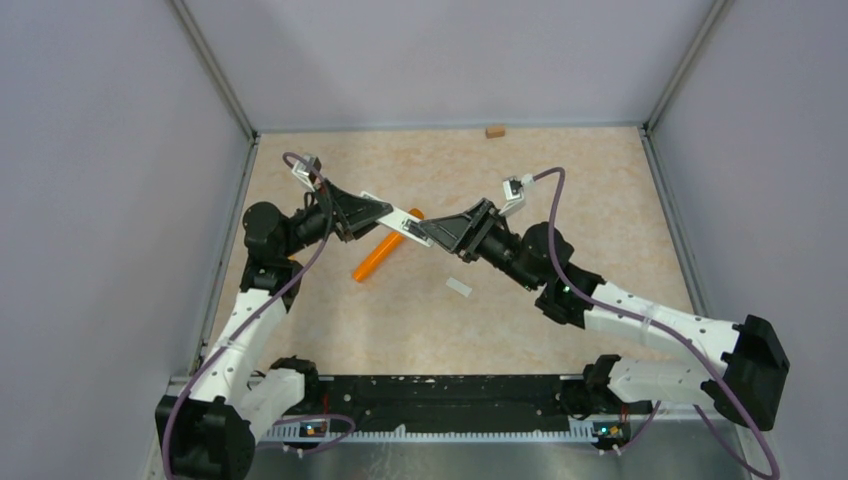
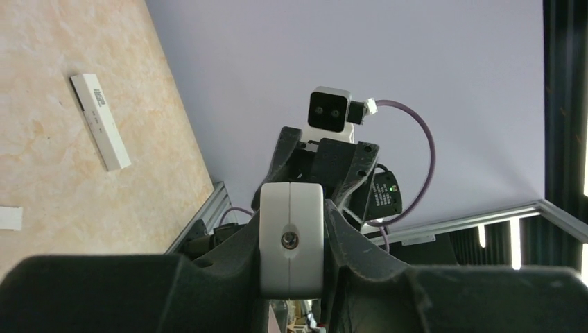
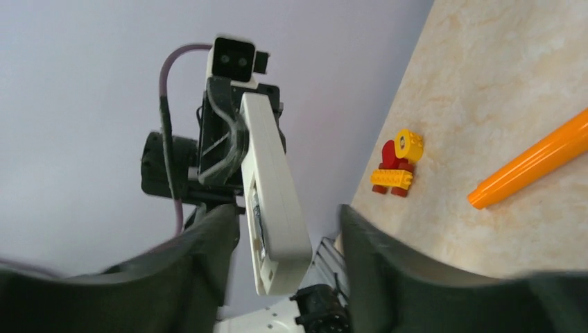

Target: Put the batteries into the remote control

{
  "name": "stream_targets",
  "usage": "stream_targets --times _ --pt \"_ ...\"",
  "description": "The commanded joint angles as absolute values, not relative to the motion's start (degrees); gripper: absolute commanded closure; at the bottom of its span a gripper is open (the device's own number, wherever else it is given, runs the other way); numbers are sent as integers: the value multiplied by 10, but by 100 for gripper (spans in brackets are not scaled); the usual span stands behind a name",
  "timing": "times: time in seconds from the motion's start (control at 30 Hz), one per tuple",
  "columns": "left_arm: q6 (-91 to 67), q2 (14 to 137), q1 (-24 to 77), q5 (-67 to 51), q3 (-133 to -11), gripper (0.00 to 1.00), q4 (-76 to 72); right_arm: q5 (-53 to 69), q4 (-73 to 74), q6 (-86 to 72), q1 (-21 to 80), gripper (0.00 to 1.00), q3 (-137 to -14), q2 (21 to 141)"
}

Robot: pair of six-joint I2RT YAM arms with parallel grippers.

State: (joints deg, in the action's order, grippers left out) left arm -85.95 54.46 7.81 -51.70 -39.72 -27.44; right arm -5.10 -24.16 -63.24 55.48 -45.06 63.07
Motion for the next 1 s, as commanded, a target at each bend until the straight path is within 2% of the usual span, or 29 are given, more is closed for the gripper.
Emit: stream_targets --times 0.0,0.07,0.23,0.63,0.73,0.8,0.9,0.97 --pt "-785 523 81 -523 -429 100 -249 -62 -216 -601 548 28 -475 624" --pt "-767 522 81 -519 -428 100 -237 -60 -220 -587 547 19 -474 616" --pt "-750 523 79 -518 -428 100 -228 -54 -229 -576 542 20 -462 601" --pt "-748 521 79 -518 -427 100 -225 -34 -206 -562 541 58 -465 634" --pt "-742 518 79 -517 -426 100 -217 -35 -195 -551 541 62 -469 635" --pt "-733 517 79 -514 -426 100 -204 -37 -180 -543 541 56 -475 634" --pt "-698 512 78 -505 -428 100 -163 -44 -145 -518 540 34 -490 625" --pt "-657 500 76 -485 -430 100 -109 -63 -94 -493 539 28 -509 615"
